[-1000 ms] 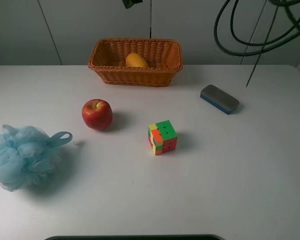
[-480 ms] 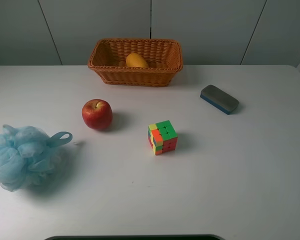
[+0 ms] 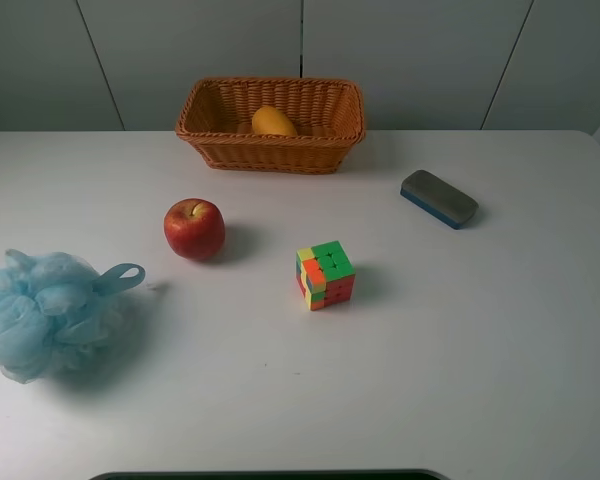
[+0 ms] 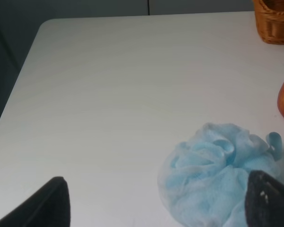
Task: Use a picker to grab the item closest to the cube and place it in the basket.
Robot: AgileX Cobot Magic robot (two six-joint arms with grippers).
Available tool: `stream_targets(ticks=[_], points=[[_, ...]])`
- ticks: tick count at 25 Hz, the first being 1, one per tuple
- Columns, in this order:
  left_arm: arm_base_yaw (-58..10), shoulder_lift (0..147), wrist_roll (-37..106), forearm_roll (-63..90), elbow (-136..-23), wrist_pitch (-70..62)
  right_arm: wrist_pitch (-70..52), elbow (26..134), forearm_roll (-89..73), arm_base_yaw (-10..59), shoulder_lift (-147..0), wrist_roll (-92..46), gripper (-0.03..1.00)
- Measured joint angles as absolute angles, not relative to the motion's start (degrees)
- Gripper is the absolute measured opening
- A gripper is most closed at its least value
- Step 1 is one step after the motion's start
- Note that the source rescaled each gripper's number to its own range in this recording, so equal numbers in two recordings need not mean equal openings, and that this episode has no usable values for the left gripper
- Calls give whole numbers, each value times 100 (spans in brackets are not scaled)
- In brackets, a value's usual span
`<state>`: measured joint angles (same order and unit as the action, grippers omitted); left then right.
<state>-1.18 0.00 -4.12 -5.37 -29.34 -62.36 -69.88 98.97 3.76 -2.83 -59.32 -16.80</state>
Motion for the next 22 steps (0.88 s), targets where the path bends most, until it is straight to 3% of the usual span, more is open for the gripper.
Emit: stream_targets(ticks=[15,22], points=[[-118,0,-412,-537,-2934,-6236,-6527,4747,-160,-283,-974,-1412,100],[-118,0,-412,-537,-2934,-6236,-6679,3620,-392,-283,-24,-965,100]])
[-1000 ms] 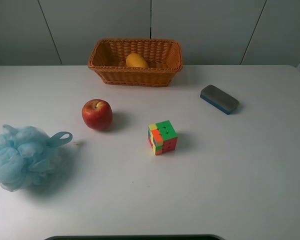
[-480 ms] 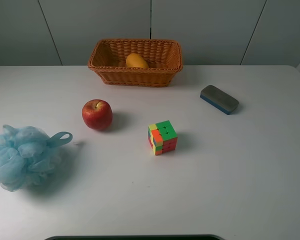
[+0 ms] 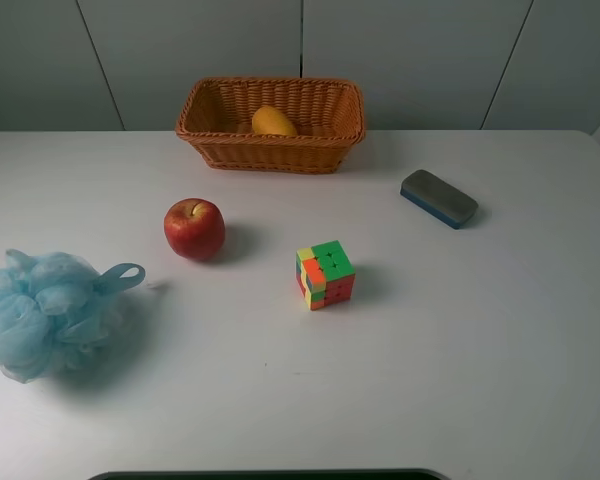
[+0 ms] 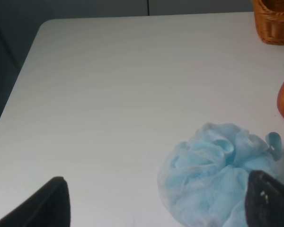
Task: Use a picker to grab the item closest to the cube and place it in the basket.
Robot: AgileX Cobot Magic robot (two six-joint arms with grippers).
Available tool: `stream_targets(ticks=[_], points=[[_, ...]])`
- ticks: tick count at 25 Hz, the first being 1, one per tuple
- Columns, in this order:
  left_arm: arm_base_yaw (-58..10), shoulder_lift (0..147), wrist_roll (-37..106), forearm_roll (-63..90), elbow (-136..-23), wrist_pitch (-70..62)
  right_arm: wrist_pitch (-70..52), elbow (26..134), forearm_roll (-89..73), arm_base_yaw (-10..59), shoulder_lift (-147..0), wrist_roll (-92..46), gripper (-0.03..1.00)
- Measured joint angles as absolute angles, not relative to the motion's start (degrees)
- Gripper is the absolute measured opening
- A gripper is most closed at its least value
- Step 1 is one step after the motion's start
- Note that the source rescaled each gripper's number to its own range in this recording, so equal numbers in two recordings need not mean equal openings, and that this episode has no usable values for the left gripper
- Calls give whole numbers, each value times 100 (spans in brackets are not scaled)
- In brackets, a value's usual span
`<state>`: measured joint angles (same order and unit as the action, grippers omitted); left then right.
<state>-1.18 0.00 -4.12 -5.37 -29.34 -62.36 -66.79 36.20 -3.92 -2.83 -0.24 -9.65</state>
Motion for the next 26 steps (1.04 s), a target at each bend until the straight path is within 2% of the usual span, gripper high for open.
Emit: stream_targets(ticks=[6,26], points=[[-118,0,-412,-537,-2934,-6236,-6537,3058,-418,-296,-24,-773,100],[-118,0,-412,-537,-2934,-6236,-6288,2940,-58,-310,3,-140,100]])
